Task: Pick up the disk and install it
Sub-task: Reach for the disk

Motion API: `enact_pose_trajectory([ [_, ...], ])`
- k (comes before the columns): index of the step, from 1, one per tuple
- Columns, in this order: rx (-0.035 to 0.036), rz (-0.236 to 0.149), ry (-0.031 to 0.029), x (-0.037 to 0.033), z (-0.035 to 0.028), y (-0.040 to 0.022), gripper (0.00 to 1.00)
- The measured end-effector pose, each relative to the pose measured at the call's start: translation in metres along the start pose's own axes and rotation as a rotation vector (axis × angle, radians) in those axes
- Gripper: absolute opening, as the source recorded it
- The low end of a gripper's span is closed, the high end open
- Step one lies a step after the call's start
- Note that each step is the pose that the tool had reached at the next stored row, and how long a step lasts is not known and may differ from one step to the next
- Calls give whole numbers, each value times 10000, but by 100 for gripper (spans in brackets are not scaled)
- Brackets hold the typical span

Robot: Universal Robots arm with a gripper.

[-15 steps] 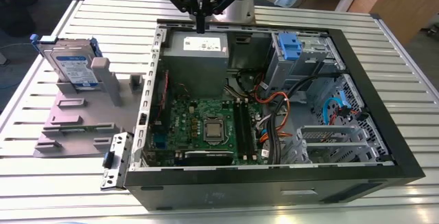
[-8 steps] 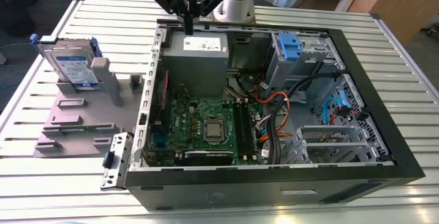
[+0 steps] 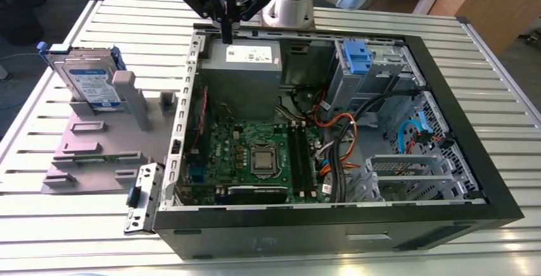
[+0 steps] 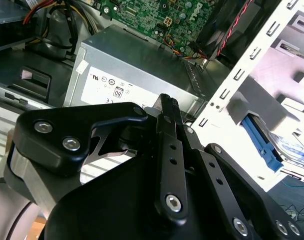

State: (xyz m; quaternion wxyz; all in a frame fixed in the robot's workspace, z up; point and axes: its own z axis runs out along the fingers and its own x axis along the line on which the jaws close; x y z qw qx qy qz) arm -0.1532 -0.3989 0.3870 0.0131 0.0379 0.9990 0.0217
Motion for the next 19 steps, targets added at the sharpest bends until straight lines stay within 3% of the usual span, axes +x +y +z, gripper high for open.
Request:
enact_pose_trajectory([
  [19,-1,-1,0,36,1,-3,11],
])
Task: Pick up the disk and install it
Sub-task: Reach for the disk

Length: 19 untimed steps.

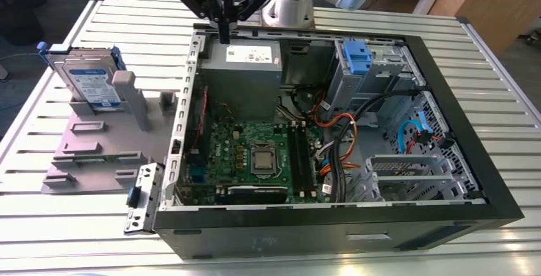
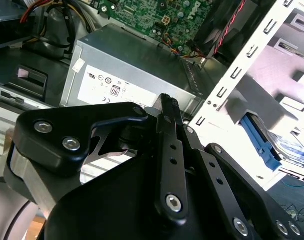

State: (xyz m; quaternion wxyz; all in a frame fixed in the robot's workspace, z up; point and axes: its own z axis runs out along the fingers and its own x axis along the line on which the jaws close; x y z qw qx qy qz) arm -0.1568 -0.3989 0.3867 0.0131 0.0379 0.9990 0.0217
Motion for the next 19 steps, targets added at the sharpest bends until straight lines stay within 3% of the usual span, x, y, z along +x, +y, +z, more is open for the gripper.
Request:
enact_pose_trajectory([
  [5,1,0,0,10,0,-1,11],
  [7,1,1,0,116,8,-9,11],
  [11,0,0,0,121,9,-9,11],
  [13,0,0,0,242,15,-19,11],
  [17,1,0,0,248,16,-20,11],
  [19,0,0,0,303,17,-24,11],
])
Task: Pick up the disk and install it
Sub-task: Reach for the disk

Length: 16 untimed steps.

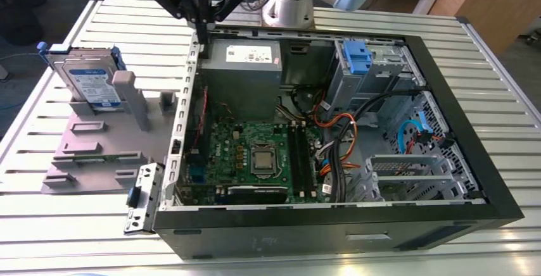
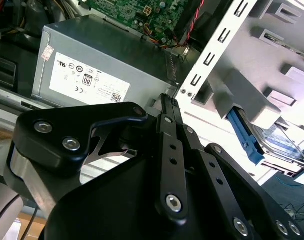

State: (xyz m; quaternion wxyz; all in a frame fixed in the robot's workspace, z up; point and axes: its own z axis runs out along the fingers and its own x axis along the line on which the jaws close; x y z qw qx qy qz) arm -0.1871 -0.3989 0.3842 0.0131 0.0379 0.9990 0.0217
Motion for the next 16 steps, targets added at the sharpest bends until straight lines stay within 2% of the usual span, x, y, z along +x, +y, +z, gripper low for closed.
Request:
enact_pose_trajectory([
  [4,0,0,0,7,0,-1,11],
  [6,1,0,0,61,2,-5,11],
  [14,0,0,0,76,2,-6,11],
  [16,4,0,0,128,6,-10,11],
])
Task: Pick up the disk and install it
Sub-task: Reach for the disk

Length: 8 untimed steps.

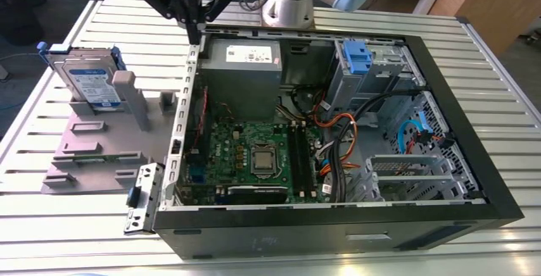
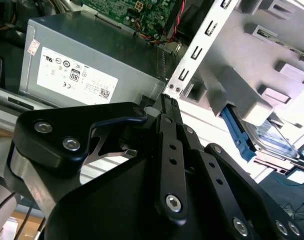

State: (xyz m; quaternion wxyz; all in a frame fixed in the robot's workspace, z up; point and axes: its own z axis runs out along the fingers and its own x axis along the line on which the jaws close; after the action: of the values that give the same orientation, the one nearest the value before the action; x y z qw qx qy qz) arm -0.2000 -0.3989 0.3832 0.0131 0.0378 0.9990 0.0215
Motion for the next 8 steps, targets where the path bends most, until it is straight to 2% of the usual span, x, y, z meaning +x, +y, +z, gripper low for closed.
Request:
enact_pose_trajectory([
  [8,0,1,0,25,-1,-2,11],
])
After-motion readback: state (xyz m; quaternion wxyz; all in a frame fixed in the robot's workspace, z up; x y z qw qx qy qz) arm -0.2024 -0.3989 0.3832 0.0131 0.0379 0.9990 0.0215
